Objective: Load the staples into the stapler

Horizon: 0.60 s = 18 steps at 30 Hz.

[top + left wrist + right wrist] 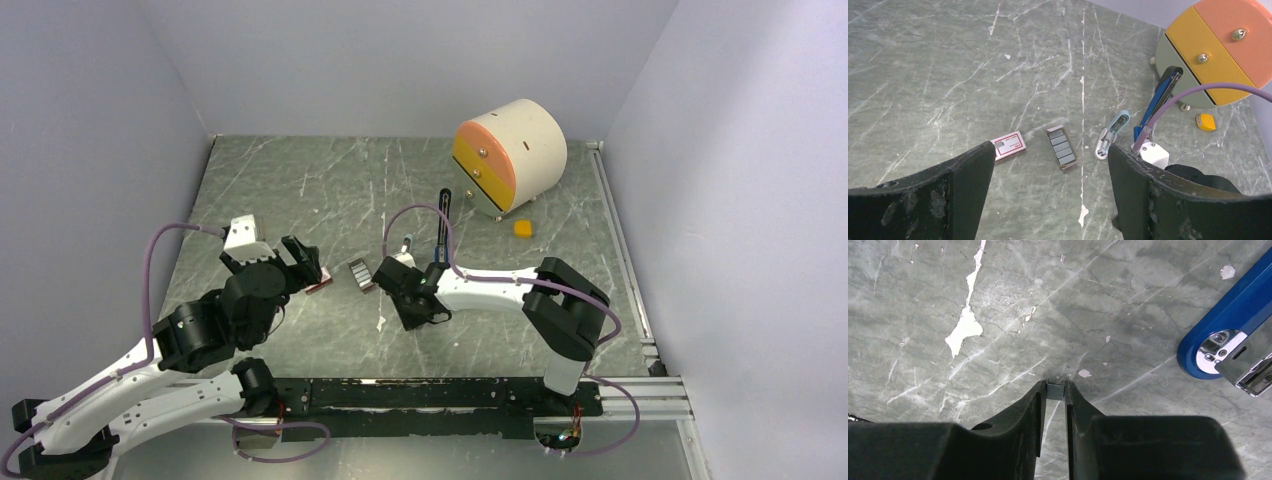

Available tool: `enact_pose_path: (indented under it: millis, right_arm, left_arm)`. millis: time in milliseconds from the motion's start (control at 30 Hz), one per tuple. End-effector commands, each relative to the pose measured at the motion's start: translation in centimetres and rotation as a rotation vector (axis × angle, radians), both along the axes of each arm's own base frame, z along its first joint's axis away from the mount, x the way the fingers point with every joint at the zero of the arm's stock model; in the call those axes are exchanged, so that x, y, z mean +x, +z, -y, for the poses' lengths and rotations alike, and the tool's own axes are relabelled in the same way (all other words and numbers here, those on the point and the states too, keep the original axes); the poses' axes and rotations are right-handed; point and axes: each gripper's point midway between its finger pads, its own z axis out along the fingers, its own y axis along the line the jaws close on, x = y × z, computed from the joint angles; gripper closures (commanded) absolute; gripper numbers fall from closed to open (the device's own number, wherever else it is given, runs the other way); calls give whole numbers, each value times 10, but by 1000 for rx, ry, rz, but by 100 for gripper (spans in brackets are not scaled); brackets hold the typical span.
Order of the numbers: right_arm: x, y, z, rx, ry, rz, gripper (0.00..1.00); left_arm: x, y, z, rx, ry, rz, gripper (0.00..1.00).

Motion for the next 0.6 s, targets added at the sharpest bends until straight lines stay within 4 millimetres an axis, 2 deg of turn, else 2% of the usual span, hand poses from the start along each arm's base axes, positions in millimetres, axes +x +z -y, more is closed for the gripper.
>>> enact_pose_path:
  millis: [0,200,567]
  right_arm:
    - [-4,-5,3,-39,12,-1,75]
    - [3,-2,-2,-40,-10,34,66]
    - [7,-2,-1,-87,-60,50,69]
  left_arm:
    - [1,0,-1,-9,12,5,13]
    - [2,0,0,-7,11,5,13]
    - [2,2,0,-9,10,10,13]
